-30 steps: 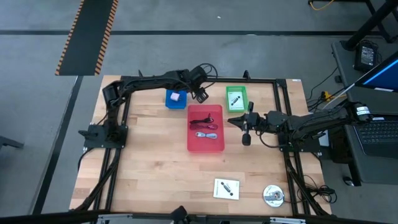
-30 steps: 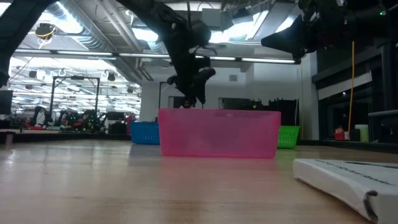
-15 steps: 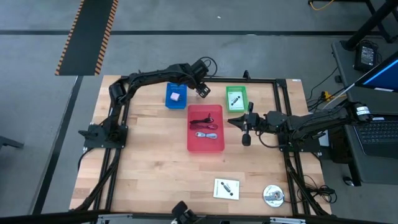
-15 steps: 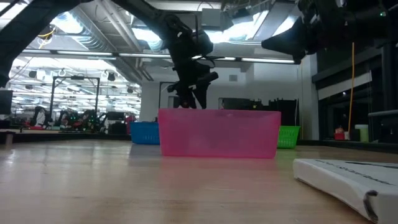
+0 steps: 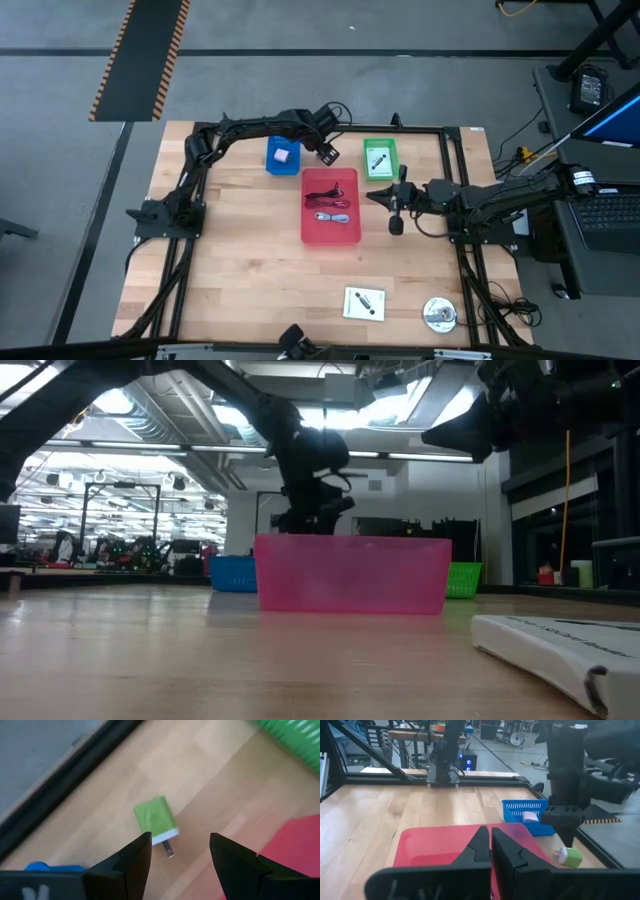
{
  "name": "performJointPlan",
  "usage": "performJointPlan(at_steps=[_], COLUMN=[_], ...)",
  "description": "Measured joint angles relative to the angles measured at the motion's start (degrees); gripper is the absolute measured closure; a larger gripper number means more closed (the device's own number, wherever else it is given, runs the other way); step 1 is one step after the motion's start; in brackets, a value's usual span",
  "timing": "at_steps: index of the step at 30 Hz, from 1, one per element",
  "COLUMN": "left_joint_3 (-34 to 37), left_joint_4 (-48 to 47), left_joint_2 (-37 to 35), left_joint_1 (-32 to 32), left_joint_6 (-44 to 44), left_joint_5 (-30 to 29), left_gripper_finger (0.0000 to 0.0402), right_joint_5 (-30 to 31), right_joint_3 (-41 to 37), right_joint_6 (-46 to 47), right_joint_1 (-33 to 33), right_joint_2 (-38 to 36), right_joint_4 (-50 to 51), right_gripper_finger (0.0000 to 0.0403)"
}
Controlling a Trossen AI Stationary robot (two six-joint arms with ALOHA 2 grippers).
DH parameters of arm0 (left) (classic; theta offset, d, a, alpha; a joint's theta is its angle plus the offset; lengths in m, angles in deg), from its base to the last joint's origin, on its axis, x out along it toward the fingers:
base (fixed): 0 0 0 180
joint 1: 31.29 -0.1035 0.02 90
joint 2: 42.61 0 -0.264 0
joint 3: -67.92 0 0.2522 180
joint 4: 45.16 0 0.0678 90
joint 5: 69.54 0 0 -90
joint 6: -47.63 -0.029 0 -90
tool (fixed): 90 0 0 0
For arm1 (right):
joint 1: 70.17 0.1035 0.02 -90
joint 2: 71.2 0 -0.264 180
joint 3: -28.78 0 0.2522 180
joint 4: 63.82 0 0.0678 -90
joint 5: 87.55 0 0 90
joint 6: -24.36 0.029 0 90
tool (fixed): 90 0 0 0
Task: Pick and place items into bin
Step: Put the green charger adapter into the blue bin
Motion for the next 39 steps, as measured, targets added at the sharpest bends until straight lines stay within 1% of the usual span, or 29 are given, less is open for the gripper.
performJointPlan(at_steps=[8, 19, 25, 33, 36, 39], left_joint_3=[0.0, 0.0, 0.0, 0.1, 0.1, 0.1], left_joint_4=[-0.1, 0.1, 2.4, 2.5, 3.5, 3.4], left_joint_2=[2.9, 3.1, 3.1, 4.7, 5.3, 5.3], left_joint_1=[-0.1, -0.7, -0.8, -1.1, -1.2, -1.5], left_joint_6=[-0.1, 0.3, 1.3, 1.9, 1.9, 1.9], left_joint_5=[0.3, -0.1, -0.2, -0.2, -1.4, -0.9], left_gripper_finger=[0.0205, 0.0205, 0.0205, 0.0205, 0.0205, 0.0205], right_joint_5=[0.0, 0.0, 0.0, 0.0, 0.0, 0.0], right_joint_3=[0.0, 0.0, 0.0, 0.0, 0.0, 0.0], right_joint_6=[1.2, 1.2, 1.1, 1.1, 1.1, 1.1], right_joint_1=[0.0, 0.0, 0.0, 0.0, 0.0, 0.0], right_joint_2=[0.0, 0.0, 0.0, 0.0, 0.0, 0.0], right_joint_4=[1.0, 1.1, 1.2, 1.3, 1.3, 1.4], right_gripper_finger=[0.0402, 0.0402, 0.0402, 0.0402, 0.0402, 0.0402])
